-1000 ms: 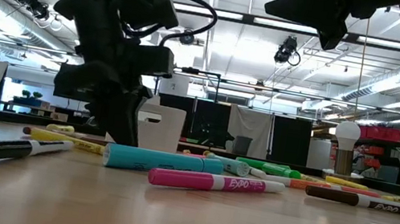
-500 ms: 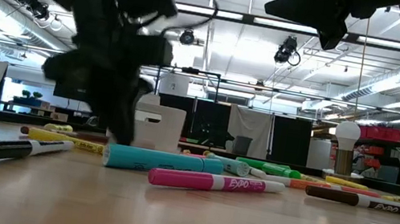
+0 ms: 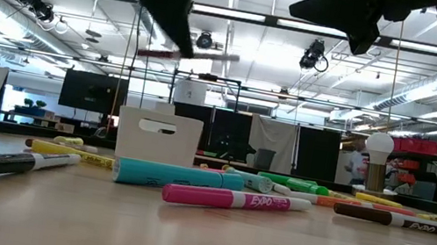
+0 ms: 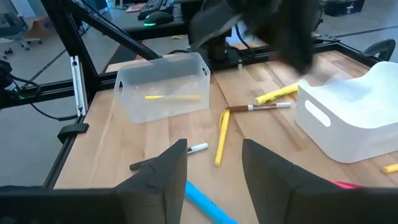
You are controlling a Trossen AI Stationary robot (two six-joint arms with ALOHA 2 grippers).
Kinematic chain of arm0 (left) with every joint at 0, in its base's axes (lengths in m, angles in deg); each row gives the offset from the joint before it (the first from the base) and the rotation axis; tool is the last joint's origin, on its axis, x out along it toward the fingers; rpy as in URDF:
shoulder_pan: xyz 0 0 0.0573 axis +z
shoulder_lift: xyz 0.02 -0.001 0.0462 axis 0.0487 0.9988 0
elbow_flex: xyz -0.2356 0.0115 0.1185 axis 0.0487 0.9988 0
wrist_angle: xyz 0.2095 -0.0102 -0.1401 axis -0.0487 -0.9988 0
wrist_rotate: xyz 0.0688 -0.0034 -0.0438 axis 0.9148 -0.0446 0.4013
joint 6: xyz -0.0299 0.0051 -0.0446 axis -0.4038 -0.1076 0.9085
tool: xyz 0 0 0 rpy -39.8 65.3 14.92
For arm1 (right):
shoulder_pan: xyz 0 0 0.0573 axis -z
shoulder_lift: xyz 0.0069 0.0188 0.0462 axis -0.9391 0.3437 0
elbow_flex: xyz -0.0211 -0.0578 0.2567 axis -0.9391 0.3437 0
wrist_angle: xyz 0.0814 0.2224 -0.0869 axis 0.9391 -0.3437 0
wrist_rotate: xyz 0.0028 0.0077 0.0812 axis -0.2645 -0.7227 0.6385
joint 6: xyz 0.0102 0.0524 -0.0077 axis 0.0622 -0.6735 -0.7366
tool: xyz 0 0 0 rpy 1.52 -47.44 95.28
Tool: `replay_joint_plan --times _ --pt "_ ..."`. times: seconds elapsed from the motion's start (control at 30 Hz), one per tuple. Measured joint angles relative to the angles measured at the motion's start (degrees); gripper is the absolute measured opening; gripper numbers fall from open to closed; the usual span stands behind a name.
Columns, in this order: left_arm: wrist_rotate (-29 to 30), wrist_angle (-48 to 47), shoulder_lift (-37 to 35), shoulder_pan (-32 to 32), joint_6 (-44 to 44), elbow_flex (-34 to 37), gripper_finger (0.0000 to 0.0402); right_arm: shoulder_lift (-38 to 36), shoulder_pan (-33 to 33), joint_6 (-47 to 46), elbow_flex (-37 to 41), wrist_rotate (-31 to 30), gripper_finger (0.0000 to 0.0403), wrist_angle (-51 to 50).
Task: Pick & Place Markers
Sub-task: Put the brown marker pen into the white bin
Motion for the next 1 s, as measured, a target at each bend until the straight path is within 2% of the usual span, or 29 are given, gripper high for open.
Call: replay_joint_plan --times 0.1,0.33,0.4,0.5,0.57,0.7,1.0 --pt "-0.2 -0.5 -1.0 4.7 4.1 -0.8 0.0034 0.0 0.0 -0.4 0.0 0.0 0.0157 0.1" --pt "-6.9 0.6 -1.3 18.2 9.2 2.9 0.0036 0.0 0.0 -0.6 0.0 0.0 0.0157 0.0" --pt "-7.3 3.0 -1.3 21.4 11.3 4.3 0.0037 0.0 0.0 -0.7 0.0 0.0 0.0157 -0.1" --pt "-11.7 6.9 -1.3 25.3 13.5 6.3 0.0037 0.0 0.0 -0.7 0.0 0.0 0.0157 -0.2" --pt "-13.9 10.7 -1.3 26.8 14.7 7.7 0.0036 0.0 0.0 -0.7 0.0 0.0 0.0157 -0.1" --pt "-13.9 13.7 -1.3 28.2 17.8 10.4 0.0037 0.0 0.0 -0.7 0.0 0.0 0.0157 -0.1" --pt "-9.1 18.2 -1.3 28.7 20.8 15.8 0.0037 0.0 0.0 -0.7 0.0 0.0 0.0157 -0.1"
